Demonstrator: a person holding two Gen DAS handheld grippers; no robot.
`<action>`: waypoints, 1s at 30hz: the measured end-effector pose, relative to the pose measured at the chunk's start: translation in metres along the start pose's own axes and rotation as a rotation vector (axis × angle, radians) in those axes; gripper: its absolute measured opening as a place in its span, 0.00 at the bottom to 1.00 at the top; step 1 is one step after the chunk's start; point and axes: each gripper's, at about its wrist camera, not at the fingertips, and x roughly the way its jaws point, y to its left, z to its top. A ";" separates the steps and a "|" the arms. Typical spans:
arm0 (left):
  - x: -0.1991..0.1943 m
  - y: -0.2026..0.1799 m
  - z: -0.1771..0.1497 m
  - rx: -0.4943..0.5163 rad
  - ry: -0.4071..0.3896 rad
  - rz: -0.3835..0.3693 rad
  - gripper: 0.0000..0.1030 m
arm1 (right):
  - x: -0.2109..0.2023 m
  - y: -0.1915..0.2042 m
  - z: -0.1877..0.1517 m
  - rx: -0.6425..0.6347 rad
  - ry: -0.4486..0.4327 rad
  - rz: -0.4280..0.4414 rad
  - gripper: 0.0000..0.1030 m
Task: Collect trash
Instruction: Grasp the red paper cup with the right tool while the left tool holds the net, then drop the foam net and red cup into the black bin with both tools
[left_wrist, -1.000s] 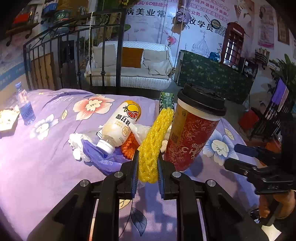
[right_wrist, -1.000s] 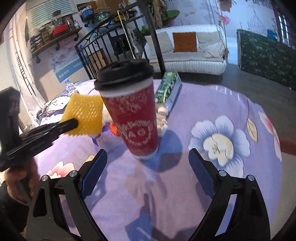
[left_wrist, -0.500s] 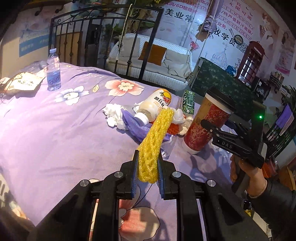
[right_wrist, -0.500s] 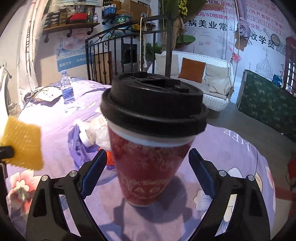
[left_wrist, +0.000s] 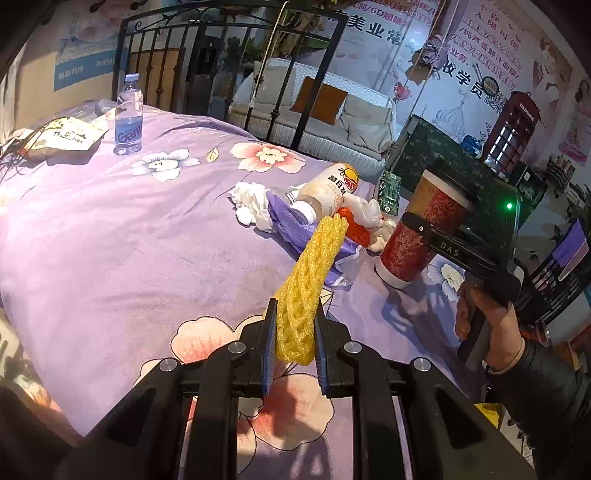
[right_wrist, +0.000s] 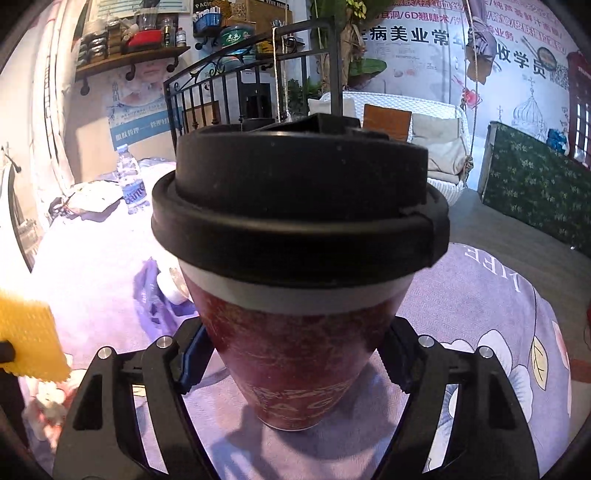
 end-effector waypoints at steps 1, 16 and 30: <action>-0.002 0.001 0.000 0.002 -0.003 -0.001 0.17 | -0.004 -0.001 0.001 0.009 0.002 0.008 0.73; -0.055 0.025 -0.027 -0.009 -0.022 0.025 0.17 | -0.099 0.071 -0.002 -0.091 0.124 0.198 0.73; -0.134 0.126 -0.109 -0.214 0.000 0.283 0.17 | -0.198 0.197 -0.058 -0.221 0.071 0.401 0.73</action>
